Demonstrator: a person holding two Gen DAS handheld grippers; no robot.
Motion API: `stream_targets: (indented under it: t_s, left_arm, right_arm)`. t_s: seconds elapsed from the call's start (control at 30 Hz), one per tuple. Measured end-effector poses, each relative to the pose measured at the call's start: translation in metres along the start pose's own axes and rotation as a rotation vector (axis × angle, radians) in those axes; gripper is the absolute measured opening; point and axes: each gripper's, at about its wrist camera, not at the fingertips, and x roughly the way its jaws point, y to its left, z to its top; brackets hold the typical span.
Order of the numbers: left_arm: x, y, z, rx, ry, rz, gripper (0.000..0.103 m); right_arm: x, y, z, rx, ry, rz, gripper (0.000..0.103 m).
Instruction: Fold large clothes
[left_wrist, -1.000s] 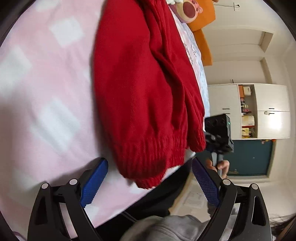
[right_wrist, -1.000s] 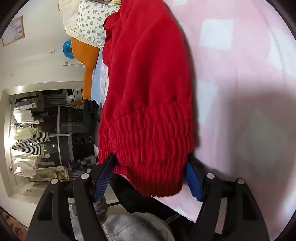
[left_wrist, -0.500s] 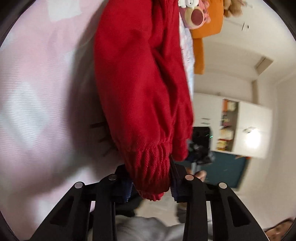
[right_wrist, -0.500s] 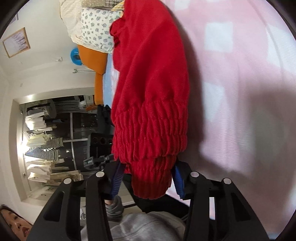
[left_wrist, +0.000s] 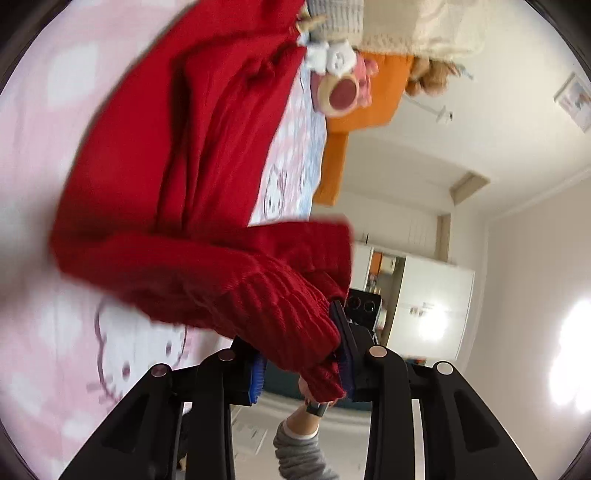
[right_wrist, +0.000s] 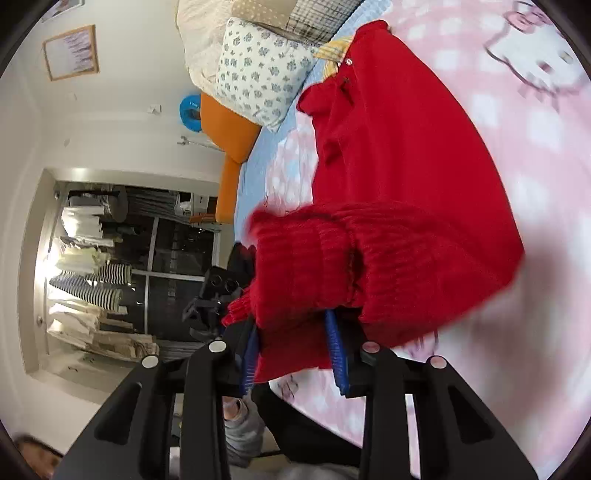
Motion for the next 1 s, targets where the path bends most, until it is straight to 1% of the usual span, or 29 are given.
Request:
stream_targets:
  t_s: [0.07, 0.13, 0.23, 0.3, 0.37, 0.43, 0.5, 0.53, 0.57, 0.6, 0.63, 0.67, 0.7, 0.73, 0.77, 0.8, 0.83, 0.87, 0.9, 0.93, 0.97, 1.0]
  left_arm:
    - [-0.001, 0.002, 0.021, -0.030, -0.023, -0.004, 0.035]
    - [-0.005, 0.004, 0.044, -0.059, -0.047, 0.015, 0.036]
    - [-0.003, 0.016, 0.077, -0.108, -0.077, 0.040, 0.036]
    - [0.002, 0.030, 0.095, -0.157, -0.096, 0.037, 0.036]
    - [0.005, 0.045, 0.102, -0.180, -0.114, 0.028, 0.036]
    - [0.008, 0.062, 0.107, -0.209, -0.132, -0.003, 0.036]
    - [0.006, 0.073, 0.108, -0.264, -0.141, -0.056, 0.036]
    - [0.005, 0.072, 0.109, -0.271, -0.136, -0.063, 0.036]
    - [0.004, 0.068, 0.109, -0.263, -0.136, -0.052, 0.036]
    - [0.004, 0.066, 0.111, -0.253, -0.139, -0.041, 0.036]
    - [0.004, 0.061, 0.111, -0.238, -0.140, -0.020, 0.036]
    - [0.004, 0.056, 0.112, -0.229, -0.136, -0.007, 0.036]
    - [0.008, 0.051, 0.116, -0.222, -0.135, 0.003, 0.036]
    - [0.007, 0.045, 0.115, -0.200, -0.135, 0.029, 0.037]
    - [0.008, 0.039, 0.115, -0.178, -0.140, 0.055, 0.041]
    - [0.008, 0.025, 0.114, -0.139, -0.149, 0.098, 0.042]
    - [0.009, 0.017, 0.113, -0.115, -0.156, 0.129, 0.042]
    - [0.011, 0.007, 0.112, -0.081, -0.162, 0.161, 0.043]
    - [0.013, 0.001, 0.112, -0.061, -0.163, 0.180, 0.043]
    - [0.015, -0.007, 0.111, -0.042, -0.165, 0.205, 0.043]
    - [0.015, -0.013, 0.110, -0.037, -0.171, 0.225, 0.043]
    - [0.014, -0.017, 0.109, -0.033, -0.174, 0.232, 0.043]
  right_arm:
    - [0.011, -0.001, 0.027, 0.008, 0.003, -0.015, 0.032]
    - [0.024, -0.008, 0.054, 0.021, 0.010, -0.029, 0.032]
    - [0.040, -0.025, 0.081, 0.069, 0.008, -0.041, 0.034]
    - [0.048, -0.040, 0.093, 0.105, 0.014, -0.039, 0.036]
    - [0.057, -0.053, 0.103, 0.130, 0.021, -0.039, 0.038]
    - [0.064, -0.068, 0.109, 0.165, 0.020, -0.029, 0.039]
    - [0.067, -0.076, 0.115, 0.213, 0.037, 0.013, 0.046]
    - [0.066, -0.073, 0.118, 0.222, 0.055, 0.036, 0.053]
    - [0.061, -0.066, 0.120, 0.205, 0.062, 0.039, 0.064]
    - [0.056, -0.054, 0.122, 0.163, 0.068, 0.031, 0.070]
    - [0.048, -0.031, 0.120, 0.076, 0.082, 0.006, 0.079]
    - [0.042, -0.016, 0.116, 0.010, 0.093, -0.014, 0.081]
    - [0.032, 0.005, 0.109, -0.087, 0.070, -0.042, 0.083]
    - [0.024, 0.020, 0.102, -0.162, 0.037, -0.077, 0.090]
    - [0.014, 0.039, 0.091, -0.269, -0.011, -0.156, 0.090]
    - [0.010, 0.055, 0.078, -0.377, -0.044, -0.234, 0.087]
    - [0.010, 0.064, 0.069, -0.444, -0.066, -0.287, 0.075]
    - [0.016, 0.071, 0.056, -0.527, -0.079, -0.362, 0.061]
    - [0.026, 0.071, 0.048, -0.569, -0.055, -0.406, 0.055]
    - [0.034, 0.065, 0.043, -0.579, -0.031, -0.433, 0.045]
    - [0.048, 0.056, 0.041, -0.574, -0.004, -0.482, 0.039]
    - [0.061, 0.044, 0.042, -0.565, 0.000, -0.533, 0.039]
